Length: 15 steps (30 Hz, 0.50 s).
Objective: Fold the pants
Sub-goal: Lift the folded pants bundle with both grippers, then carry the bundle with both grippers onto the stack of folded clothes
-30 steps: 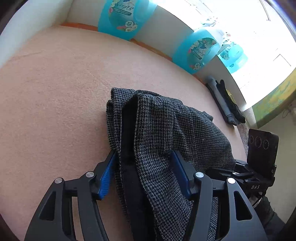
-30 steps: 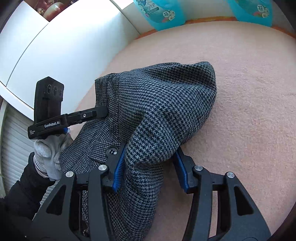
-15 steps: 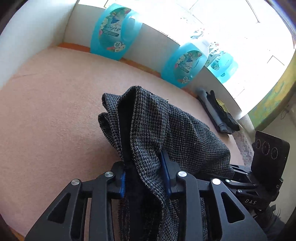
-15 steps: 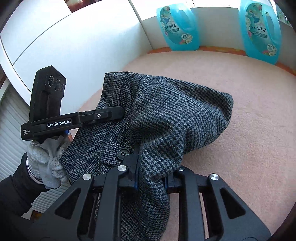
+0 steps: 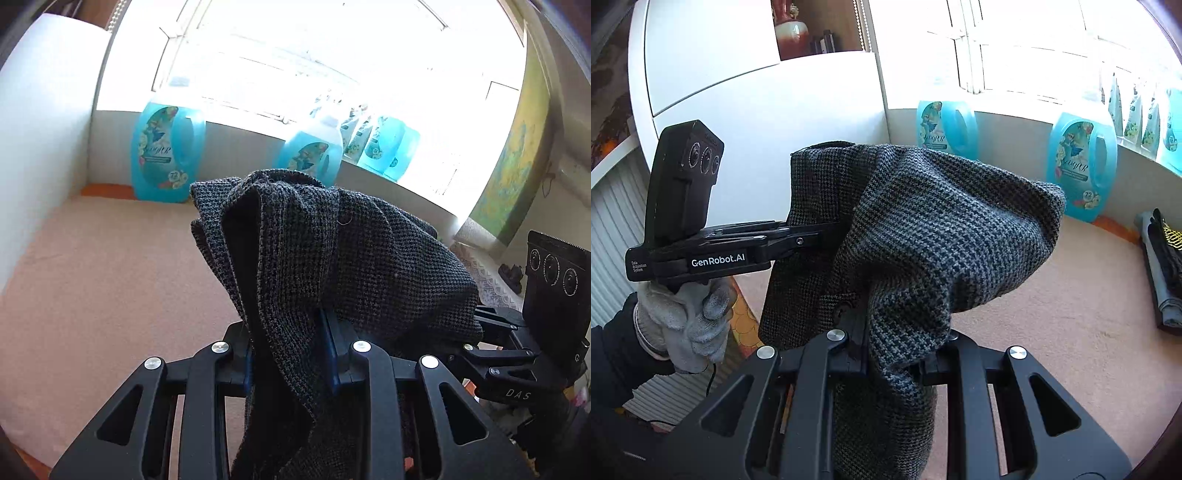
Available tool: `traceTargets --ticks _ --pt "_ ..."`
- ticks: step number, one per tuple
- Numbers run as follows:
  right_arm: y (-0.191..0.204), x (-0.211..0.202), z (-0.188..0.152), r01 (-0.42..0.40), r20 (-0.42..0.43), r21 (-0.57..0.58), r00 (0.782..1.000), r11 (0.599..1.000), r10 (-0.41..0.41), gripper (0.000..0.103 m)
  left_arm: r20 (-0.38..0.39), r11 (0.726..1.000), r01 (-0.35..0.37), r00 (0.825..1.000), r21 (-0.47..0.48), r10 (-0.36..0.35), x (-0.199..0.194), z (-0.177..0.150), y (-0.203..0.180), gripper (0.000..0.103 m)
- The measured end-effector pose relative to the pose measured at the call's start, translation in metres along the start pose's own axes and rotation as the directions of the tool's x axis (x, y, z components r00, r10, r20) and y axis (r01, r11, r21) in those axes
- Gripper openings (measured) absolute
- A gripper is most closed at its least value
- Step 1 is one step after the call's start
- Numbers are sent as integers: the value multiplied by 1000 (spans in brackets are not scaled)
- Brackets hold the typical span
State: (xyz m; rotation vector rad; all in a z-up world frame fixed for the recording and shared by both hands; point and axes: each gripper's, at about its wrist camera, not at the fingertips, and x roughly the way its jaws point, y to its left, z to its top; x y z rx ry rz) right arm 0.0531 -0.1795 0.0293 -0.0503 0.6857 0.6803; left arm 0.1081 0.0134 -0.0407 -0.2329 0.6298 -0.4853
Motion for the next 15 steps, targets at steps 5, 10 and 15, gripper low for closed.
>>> traceTargets --ticks 5,10,15 --pt "-8 -30 4 56 51 -5 997 998 -56 18 26 998 40 999 47 -42 2 14 -26 26" --pt "-27 -61 -1 110 92 19 990 994 -112 18 29 991 82 996 107 -85 15 29 -58 26" --pt "-57 -91 -8 172 117 63 977 983 -178 18 18 978 134 990 161 -139 36 39 -95 26"
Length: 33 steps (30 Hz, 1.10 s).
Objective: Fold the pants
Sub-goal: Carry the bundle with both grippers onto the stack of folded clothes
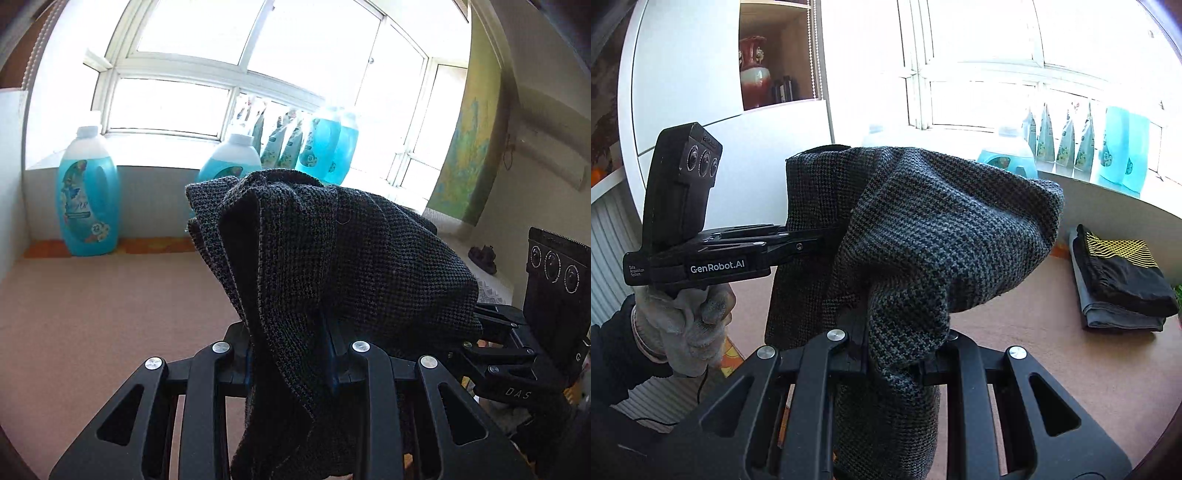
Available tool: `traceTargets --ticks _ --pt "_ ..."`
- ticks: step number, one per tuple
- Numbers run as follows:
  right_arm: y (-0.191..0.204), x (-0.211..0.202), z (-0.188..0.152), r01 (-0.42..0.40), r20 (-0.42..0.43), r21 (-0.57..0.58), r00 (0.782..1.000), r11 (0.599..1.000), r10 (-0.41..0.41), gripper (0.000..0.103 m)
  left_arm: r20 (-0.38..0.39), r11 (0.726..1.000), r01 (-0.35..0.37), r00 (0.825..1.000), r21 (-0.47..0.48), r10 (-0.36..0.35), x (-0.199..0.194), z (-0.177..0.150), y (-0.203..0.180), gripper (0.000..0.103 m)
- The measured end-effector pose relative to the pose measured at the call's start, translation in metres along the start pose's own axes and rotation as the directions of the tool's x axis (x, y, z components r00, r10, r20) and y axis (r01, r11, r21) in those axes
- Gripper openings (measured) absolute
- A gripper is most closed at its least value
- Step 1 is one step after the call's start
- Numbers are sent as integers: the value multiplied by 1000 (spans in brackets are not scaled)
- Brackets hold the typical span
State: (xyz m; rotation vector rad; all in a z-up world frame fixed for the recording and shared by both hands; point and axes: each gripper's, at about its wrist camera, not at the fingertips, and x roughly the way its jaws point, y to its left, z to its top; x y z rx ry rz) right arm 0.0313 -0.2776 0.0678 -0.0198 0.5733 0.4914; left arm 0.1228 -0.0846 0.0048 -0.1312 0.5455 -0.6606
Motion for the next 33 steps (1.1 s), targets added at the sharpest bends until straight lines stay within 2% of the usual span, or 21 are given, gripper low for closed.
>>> traceTargets --ticks 7,18,26,30,33 --pt "-54 -28 -1 99 38 33 994 995 -100 18 -16 995 85 996 55 -84 45 20 -47 26" --pt "-154 -66 5 224 73 80 971 971 -230 18 -41 978 177 984 112 -174 122 53 -115 25" --pt "-228 -62 35 294 80 53 951 954 -297 18 -66 965 239 970 105 -233 189 87 -146 23" --pt "-265 -49 51 312 68 34 947 949 -314 18 -73 965 246 968 92 -240 221 102 -154 23" --pt "-292 -38 62 301 56 25 952 953 -302 18 -65 966 234 971 106 -228 241 111 -159 23"
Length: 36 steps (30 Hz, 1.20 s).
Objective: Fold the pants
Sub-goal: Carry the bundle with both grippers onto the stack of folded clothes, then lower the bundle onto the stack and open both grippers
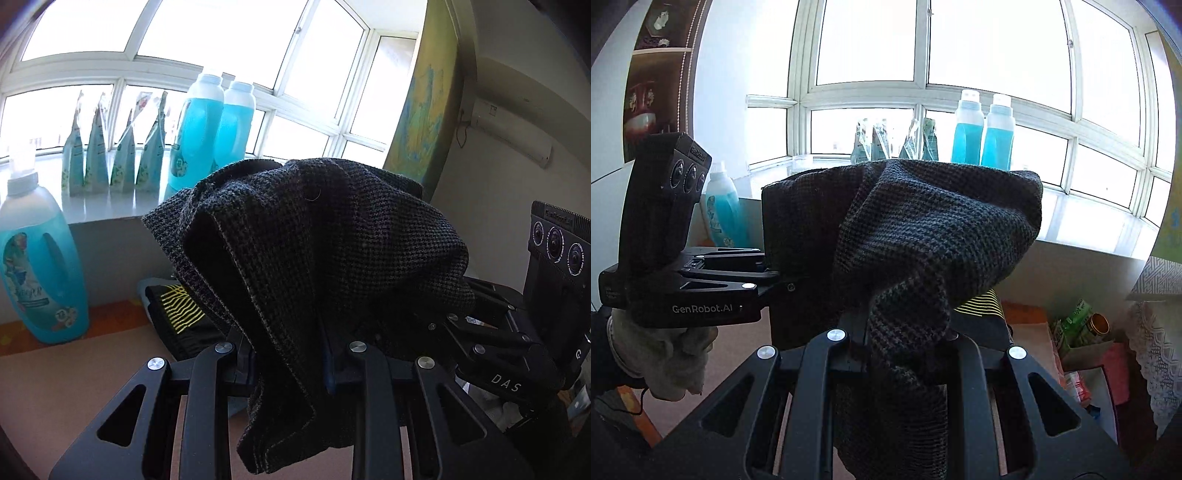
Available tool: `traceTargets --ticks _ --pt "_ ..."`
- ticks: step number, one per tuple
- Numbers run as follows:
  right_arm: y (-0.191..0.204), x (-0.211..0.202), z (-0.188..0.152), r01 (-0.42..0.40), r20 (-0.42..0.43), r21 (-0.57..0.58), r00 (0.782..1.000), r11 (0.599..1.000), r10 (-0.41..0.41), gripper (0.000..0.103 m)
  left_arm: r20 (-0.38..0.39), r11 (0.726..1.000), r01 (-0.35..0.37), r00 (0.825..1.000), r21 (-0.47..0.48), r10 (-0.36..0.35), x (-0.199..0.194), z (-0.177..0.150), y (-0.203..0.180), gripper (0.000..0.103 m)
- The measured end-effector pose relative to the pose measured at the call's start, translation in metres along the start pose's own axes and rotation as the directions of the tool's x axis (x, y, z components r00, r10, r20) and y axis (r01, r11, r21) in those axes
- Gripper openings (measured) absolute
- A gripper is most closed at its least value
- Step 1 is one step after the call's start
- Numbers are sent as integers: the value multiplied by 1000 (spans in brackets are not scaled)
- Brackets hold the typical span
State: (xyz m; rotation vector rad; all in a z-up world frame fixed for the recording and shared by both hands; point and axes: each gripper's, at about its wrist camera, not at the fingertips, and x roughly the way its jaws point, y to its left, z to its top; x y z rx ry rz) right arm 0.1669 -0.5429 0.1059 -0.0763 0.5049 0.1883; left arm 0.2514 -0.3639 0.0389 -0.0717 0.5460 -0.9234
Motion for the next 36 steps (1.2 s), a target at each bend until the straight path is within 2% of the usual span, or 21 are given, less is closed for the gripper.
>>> traceTargets --ticks 6,18,23,26,28,30,32,34,36 --pt "-41 47 8 -68 -26 38 997 997 69 18 -17 1000 -19 1000 -18 19 36 6 17 22" --pt "-76 144 7 -168 -109 37 979 985 171 18 -85 993 -78 994 -87 71 100 2 65 22" --pt "-106 174 -1 -190 -122 65 973 980 197 18 -106 991 -95 991 -93 85 118 -2 76 22" --pt "-130 198 -10 -160 -174 120 968 980 179 24 -143 987 -128 983 -96 113 135 -5 83 22" --pt "-145 213 -20 -93 -228 151 965 984 126 35 -201 984 -147 972 -100 124 148 -9 88 26" --pt "-158 220 -30 -9 -267 184 962 983 58 42 -235 973 -212 954 -91 186 156 -14 90 29" --pt "-166 218 -37 24 -272 208 962 978 34 46 -260 969 -232 944 -85 204 160 -16 92 31" --pt "-165 215 -40 31 -269 195 963 980 24 47 -257 955 -282 933 -92 251 157 -15 97 41" --pt "-160 210 -42 46 -269 168 963 985 1 47 -242 949 -299 933 -101 268 148 -13 101 41"
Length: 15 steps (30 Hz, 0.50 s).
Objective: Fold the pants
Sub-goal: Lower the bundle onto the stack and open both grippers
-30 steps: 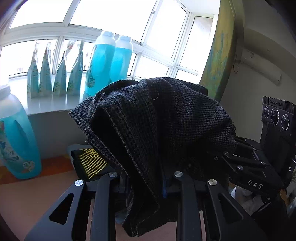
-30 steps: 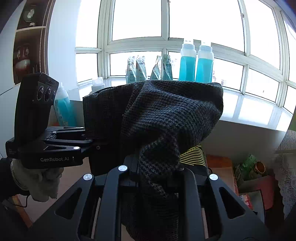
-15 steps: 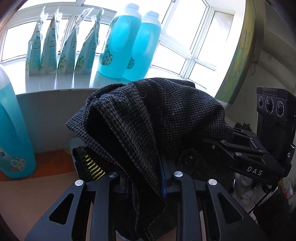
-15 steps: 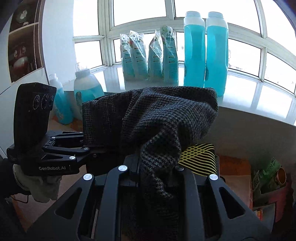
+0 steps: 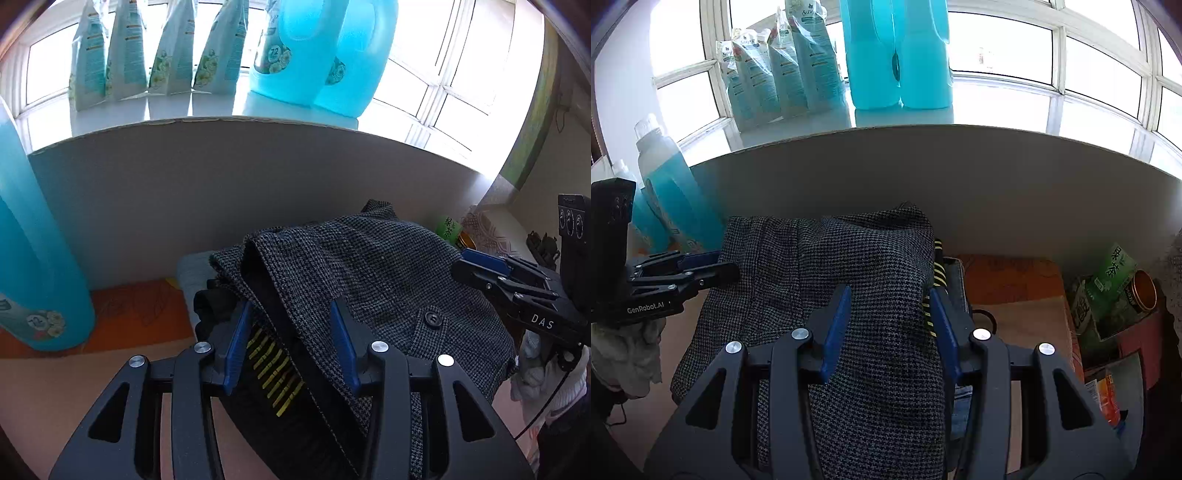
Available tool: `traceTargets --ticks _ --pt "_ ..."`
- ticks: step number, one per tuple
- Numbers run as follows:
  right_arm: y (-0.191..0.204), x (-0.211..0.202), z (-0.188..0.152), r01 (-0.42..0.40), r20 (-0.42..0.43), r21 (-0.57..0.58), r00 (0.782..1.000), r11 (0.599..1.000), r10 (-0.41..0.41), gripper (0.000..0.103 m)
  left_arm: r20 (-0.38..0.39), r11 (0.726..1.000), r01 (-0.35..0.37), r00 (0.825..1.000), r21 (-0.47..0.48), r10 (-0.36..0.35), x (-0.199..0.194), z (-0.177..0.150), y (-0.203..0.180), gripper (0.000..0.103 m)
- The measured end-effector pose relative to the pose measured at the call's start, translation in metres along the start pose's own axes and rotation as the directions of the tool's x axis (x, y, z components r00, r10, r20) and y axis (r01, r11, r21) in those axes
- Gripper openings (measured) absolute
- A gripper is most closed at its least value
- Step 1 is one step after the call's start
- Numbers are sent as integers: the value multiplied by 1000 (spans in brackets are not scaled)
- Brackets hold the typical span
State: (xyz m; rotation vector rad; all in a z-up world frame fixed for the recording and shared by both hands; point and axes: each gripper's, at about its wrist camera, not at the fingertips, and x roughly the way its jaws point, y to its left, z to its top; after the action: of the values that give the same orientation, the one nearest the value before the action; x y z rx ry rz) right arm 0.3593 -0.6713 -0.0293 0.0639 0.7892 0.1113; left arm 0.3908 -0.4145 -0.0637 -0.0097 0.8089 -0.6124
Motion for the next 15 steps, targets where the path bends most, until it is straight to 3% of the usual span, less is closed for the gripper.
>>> traceTargets --ticks 8,15 --pt "16 -9 -8 66 -4 -40 998 997 -66 47 26 1000 -3 1000 12 3 -28 5 5 41" --pt "17 -32 -24 93 19 12 995 996 -93 52 41 998 1 999 56 -3 -45 8 -15 41"
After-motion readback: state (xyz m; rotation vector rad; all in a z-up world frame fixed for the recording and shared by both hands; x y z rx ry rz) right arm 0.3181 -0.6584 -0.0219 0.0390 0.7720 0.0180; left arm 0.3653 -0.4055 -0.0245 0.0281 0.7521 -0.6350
